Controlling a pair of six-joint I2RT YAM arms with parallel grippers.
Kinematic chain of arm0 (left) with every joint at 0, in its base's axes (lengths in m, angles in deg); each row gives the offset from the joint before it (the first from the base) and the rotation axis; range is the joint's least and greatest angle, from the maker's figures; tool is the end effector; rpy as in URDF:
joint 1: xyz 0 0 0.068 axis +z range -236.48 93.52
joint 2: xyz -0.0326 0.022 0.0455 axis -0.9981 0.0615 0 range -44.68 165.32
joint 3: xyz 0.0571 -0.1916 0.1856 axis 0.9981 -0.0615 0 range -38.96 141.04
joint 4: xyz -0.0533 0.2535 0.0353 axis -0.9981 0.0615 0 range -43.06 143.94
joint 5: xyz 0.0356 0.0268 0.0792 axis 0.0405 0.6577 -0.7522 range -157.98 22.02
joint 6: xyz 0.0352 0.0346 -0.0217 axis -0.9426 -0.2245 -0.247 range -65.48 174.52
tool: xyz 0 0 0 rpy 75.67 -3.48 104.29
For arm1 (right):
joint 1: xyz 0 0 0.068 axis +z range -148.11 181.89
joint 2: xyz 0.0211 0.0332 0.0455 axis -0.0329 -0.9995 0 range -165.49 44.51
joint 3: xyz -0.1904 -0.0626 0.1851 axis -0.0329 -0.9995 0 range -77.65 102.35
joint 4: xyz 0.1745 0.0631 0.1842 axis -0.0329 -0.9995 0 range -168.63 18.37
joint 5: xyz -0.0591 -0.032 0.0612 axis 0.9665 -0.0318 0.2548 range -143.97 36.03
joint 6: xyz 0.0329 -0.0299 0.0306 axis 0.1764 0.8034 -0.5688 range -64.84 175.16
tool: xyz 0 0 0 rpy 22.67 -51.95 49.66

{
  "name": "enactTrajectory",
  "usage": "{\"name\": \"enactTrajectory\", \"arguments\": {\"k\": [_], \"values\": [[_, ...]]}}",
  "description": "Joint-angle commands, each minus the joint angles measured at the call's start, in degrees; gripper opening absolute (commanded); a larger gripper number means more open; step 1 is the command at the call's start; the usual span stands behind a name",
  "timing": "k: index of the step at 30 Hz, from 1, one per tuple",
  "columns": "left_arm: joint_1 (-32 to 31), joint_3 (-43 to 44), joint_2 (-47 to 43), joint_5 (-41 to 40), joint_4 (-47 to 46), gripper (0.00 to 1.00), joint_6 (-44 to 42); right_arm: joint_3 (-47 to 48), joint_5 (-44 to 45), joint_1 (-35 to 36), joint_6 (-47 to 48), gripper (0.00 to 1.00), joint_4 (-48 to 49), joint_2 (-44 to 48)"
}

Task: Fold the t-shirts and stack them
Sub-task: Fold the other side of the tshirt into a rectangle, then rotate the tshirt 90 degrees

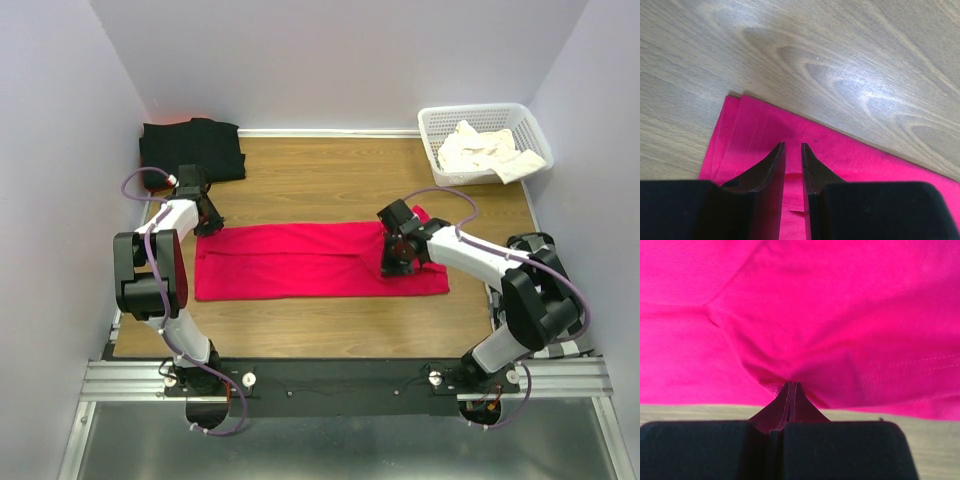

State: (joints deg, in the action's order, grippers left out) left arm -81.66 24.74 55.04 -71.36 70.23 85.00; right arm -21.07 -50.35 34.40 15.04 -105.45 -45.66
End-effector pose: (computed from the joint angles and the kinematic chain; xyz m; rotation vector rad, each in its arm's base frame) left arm 0.3524 0.0318 0.1840 -0.8101 2.4765 -0.0839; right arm 0.2543 0.1594 0.1908 0.2015 2.7683 0.2577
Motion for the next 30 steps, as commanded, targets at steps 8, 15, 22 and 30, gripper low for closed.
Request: {"name": "enactTrajectory", "arguments": {"k": [8,15,22,30], "values": [[-0.1,0.2,0.4,-1.1,-0.7,0.27,-0.8,-5.0,3.8,2.6,-5.9,0.45,-6.3,9.7],[-0.7,1.7,-0.2,-1.0,-0.7,0.27,-2.0,0.4,12.4,2.5,-5.4,0.47,-6.7,6.3],[-1.6,3.3,-0.9,-1.0,0.3,0.27,-4.4,8.2,18.2,-2.1,-5.8,0.47,-6.8,-7.0],[-1.9,2.3,-2.2,-1.7,1.4,0.27,-6.3,13.7,19.3,-9.2,-2.6,0.47,-6.6,-14.8]]}}
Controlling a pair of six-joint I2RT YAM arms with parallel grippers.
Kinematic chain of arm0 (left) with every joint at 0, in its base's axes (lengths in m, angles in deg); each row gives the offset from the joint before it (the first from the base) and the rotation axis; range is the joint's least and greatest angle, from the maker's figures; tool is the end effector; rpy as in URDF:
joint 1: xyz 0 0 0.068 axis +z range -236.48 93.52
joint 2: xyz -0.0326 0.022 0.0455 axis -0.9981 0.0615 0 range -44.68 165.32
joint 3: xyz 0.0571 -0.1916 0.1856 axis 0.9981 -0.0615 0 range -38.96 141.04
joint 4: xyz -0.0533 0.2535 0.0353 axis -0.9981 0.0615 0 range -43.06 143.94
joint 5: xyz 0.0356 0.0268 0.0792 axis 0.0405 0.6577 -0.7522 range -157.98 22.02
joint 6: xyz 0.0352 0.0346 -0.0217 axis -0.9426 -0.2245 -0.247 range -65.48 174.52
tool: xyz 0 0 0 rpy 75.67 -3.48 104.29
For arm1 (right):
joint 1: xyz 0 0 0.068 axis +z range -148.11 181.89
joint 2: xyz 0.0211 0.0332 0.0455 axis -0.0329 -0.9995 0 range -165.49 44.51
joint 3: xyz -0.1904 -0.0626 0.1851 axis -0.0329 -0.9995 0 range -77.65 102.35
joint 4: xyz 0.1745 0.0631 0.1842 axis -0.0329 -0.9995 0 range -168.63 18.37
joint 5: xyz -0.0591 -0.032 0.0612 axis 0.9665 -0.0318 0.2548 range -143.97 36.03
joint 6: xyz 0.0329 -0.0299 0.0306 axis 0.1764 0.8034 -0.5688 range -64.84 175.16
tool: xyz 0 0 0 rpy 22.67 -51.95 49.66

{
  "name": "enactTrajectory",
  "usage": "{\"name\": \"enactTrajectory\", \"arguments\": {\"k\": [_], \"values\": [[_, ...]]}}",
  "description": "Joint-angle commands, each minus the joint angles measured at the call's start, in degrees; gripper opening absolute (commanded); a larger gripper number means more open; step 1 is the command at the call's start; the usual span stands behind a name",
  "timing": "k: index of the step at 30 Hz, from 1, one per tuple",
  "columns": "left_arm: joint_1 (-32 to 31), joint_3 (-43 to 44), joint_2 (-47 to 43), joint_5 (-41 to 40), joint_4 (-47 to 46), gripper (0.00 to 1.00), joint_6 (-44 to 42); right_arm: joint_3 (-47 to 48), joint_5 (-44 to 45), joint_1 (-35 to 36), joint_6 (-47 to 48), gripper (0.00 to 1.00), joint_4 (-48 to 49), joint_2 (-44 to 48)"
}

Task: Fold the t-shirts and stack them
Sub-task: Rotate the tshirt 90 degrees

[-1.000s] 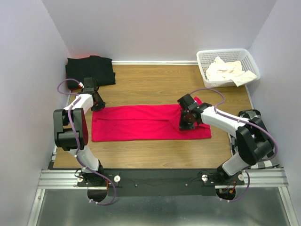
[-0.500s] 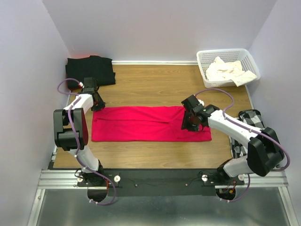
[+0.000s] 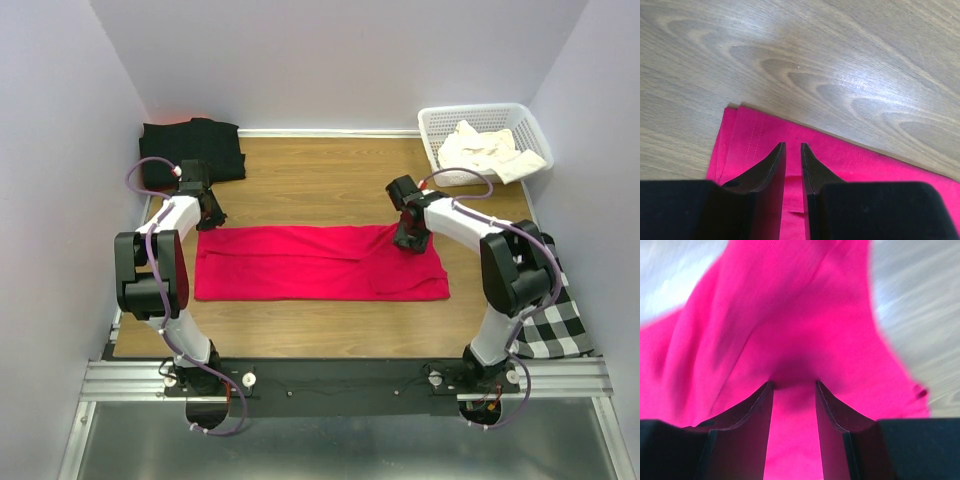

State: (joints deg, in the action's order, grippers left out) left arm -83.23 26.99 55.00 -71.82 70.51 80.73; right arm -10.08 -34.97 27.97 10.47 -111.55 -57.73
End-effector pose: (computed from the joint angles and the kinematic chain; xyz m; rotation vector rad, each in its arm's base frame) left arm 0.3598 0.0228 0.1955 -0.6776 2.4779 -0.0657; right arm 0.3107 0.1391 0.1777 0.5019 2.6825 -0.1584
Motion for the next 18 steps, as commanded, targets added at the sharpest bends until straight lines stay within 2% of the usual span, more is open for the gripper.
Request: {"name": "enactTrajectory", "arguments": {"k": [1,7,10,18], "values": [[-0.3,0.0,-2.3,-1.2,1.1,0.27,-2.4,3.4,3.6,-3.8,2.3,0.47,-0.4,-4.5],[-0.3,0.7,-2.7,-1.2,1.8,0.26,-3.1,7.7,1.0,-5.5,4.9,0.48,0.1,-11.0],[-0.3,0.9,-3.1,-1.0,2.0,0.27,-3.3,12.8,-0.5,-7.1,5.9,0.47,0.0,-16.0],[-0.3,0.1,-4.7,0.9,2.7,0.26,-4.0,34.6,-3.6,-9.7,12.1,0.47,-0.9,-30.1]]}}
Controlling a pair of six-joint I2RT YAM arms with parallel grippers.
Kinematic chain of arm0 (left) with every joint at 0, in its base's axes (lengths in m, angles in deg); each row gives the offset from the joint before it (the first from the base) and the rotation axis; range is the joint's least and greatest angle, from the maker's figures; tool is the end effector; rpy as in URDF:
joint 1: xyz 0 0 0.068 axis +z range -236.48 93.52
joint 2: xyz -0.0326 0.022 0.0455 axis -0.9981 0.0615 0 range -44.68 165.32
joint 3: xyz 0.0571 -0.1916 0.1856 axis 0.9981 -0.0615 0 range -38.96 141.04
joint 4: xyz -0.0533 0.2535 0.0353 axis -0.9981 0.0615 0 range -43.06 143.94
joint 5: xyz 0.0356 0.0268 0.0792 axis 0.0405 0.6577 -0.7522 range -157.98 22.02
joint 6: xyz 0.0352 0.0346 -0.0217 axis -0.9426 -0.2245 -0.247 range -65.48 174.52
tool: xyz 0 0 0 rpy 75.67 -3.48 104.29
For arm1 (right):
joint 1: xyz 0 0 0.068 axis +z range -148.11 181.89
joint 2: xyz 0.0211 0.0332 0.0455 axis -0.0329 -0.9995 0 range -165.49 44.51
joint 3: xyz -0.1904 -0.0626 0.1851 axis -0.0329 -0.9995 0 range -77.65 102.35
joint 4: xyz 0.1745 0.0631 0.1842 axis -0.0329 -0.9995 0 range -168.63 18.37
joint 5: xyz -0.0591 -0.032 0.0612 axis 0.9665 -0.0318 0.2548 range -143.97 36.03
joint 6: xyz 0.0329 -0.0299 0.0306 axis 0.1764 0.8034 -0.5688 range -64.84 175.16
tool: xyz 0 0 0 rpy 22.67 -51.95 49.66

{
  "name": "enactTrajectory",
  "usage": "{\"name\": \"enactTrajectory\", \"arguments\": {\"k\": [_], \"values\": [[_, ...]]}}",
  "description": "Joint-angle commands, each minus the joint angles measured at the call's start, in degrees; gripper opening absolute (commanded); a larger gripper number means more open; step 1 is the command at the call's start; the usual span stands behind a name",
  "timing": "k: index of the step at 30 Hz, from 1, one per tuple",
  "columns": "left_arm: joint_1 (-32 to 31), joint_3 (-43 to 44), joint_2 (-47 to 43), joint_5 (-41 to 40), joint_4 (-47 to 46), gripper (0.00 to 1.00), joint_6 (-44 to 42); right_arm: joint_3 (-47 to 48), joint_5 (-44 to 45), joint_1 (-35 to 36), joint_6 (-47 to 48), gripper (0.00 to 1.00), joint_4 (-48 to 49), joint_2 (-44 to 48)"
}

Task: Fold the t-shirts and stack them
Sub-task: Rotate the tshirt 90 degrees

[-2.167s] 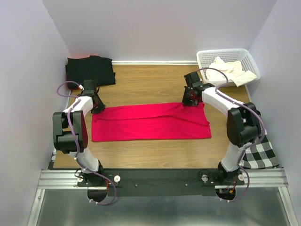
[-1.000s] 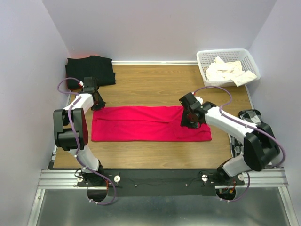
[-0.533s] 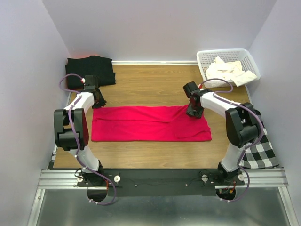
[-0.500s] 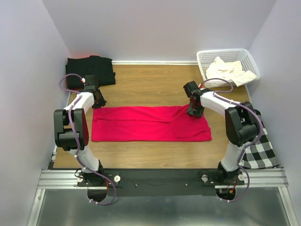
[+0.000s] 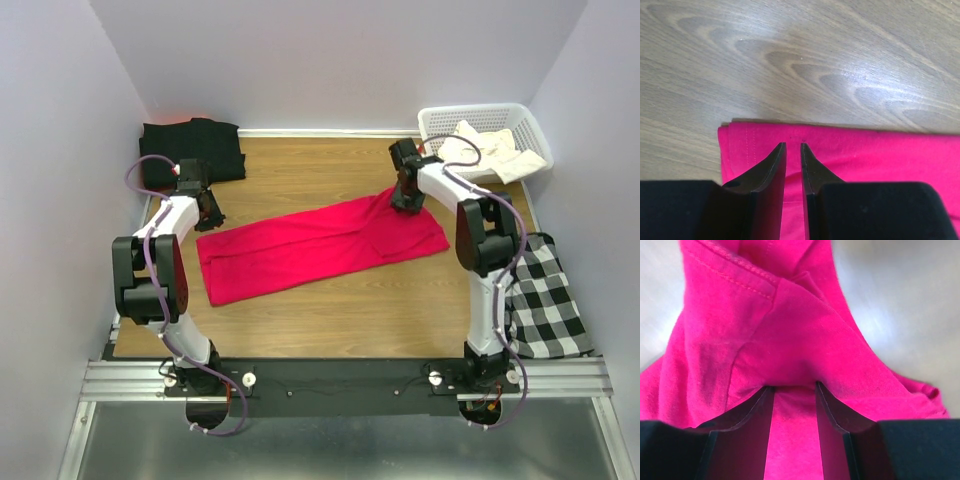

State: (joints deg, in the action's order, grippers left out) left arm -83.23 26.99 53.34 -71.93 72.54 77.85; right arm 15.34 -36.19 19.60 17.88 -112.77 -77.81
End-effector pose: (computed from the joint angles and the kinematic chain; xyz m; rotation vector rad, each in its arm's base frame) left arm 0.3541 0.0225 0.2032 -0.6168 2.4993 -0.0427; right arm 0.4226 0.1235 0.1672 0.5292 2.6429 -0.1597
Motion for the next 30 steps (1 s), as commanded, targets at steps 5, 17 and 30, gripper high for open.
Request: {"name": "enactTrajectory", "arguments": {"k": [5,17,30], "values": [[-0.7,-1.2,-3.5,3.1,0.6,0.26,-1.8,29.2,-3.1,-1.5,10.7,0.47,-2.4,-20.1],[-3.1,-1.4,-2.8,7.3,-0.5,0.26,-3.0,35.3,-1.9,0.3,18.4,0.48,0.1,-12.3],[-9.0,2.1,2.4,6.5,-2.5,0.26,-1.5,12.2,-8.9,24.5,17.7,0.5,5.5,3.8]]}}
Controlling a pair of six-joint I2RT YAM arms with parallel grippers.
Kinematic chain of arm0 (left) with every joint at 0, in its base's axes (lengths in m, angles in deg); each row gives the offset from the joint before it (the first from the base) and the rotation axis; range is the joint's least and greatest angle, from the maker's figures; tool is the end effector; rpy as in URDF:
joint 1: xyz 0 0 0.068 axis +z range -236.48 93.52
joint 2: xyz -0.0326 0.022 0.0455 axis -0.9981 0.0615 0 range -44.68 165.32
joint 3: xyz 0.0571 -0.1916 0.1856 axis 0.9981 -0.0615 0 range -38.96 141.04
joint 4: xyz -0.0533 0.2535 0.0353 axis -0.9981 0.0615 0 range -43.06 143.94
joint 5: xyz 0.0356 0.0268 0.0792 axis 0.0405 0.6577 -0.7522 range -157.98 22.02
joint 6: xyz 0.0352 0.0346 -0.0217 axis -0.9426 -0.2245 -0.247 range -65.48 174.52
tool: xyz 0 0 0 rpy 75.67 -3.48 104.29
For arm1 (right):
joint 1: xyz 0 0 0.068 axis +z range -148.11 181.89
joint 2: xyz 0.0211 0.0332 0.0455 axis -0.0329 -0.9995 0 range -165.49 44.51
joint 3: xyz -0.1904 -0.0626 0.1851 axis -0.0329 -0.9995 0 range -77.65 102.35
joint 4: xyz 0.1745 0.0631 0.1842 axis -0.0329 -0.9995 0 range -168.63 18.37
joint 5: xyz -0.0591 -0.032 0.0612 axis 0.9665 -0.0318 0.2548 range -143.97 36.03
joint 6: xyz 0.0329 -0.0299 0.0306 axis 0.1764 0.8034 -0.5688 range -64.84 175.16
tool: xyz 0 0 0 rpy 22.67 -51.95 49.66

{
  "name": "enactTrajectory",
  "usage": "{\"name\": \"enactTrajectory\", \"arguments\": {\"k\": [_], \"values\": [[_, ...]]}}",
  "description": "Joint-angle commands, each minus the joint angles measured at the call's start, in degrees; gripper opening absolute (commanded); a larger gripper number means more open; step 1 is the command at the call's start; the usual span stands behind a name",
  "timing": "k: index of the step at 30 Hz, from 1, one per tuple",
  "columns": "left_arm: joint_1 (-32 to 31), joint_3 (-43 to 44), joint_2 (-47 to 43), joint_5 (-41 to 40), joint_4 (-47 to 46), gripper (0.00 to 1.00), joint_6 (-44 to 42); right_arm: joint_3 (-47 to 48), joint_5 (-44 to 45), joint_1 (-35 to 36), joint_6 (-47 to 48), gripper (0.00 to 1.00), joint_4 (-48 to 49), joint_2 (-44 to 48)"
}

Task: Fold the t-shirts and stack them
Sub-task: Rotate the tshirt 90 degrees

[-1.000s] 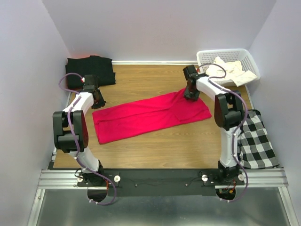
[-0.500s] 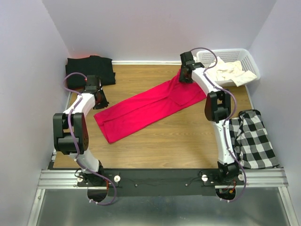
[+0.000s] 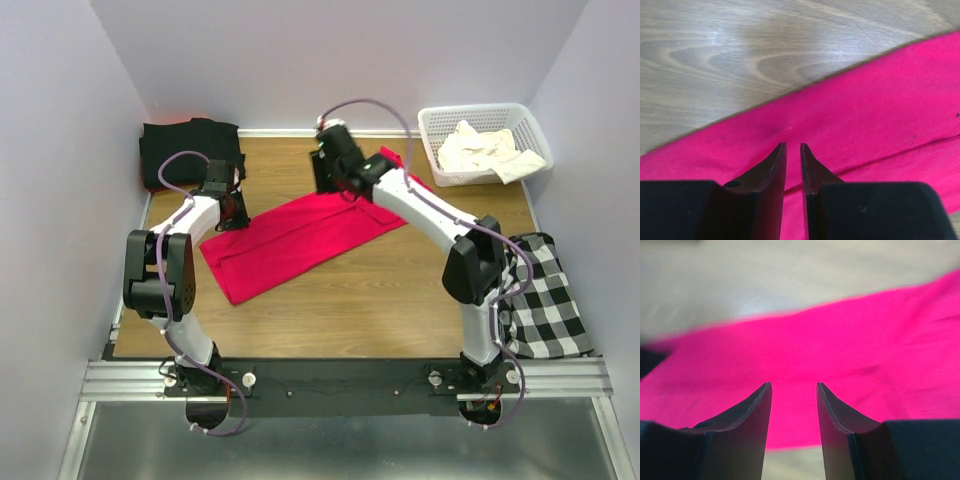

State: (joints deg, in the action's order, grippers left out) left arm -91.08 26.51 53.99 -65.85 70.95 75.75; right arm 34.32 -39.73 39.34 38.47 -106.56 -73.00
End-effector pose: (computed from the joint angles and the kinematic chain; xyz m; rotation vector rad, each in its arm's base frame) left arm 0.3556 -0.0300 0.1985 -0.3597 2.5585 -0.2167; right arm 0.3817 0.2813 0.3133 -0.2789 2.2435 0.2229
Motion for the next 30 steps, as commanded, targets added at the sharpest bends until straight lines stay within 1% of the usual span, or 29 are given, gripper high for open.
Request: {"name": "enactTrajectory", "arguments": {"k": [1,3,4,7,13,16,17,21,30], "values": [[-1.4,2.6,2.2,0.2,-0.9,0.26,0.6,-7.5,-6.5,7.1,-3.2,0.5,-0.5,-1.0],[-1.8,2.9,2.7,0.2,-1.0,0.26,0.5,-9.0,-7.0,9.6,-3.4,0.5,0.0,-1.8],[-1.9,3.1,3.4,0.1,-1.0,0.26,0.5,-9.1,-6.8,12.1,-3.1,0.5,0.1,-2.5],[-2.1,3.8,4.5,-0.3,-0.9,0.26,0.1,-8.0,-8.2,15.9,-2.9,0.5,0.1,-5.4],[-2.1,4.7,5.7,-1.5,-0.5,0.25,-0.1,-4.2,-10.3,20.5,-1.9,0.5,0.0,-9.7],[-2.1,5.5,6.4,-1.7,-0.3,0.25,-0.3,-3.9,-11.2,21.4,-1.5,0.5,0.0,-11.0],[-2.1,5.7,6.7,-3.7,-0.2,0.25,-0.4,-4.2,-12.2,21.5,-1.5,0.5,0.0,-11.7],[-2.1,6.5,7.8,-4.8,-0.3,0.25,-0.5,-6.2,-13.5,21.8,-1.2,0.5,0.1,-13.0],[-2.1,6.9,7.8,-6.4,0.2,0.24,-0.5,-12.7,-11.7,21.8,-1.7,0.49,0.9,-14.1]]}}
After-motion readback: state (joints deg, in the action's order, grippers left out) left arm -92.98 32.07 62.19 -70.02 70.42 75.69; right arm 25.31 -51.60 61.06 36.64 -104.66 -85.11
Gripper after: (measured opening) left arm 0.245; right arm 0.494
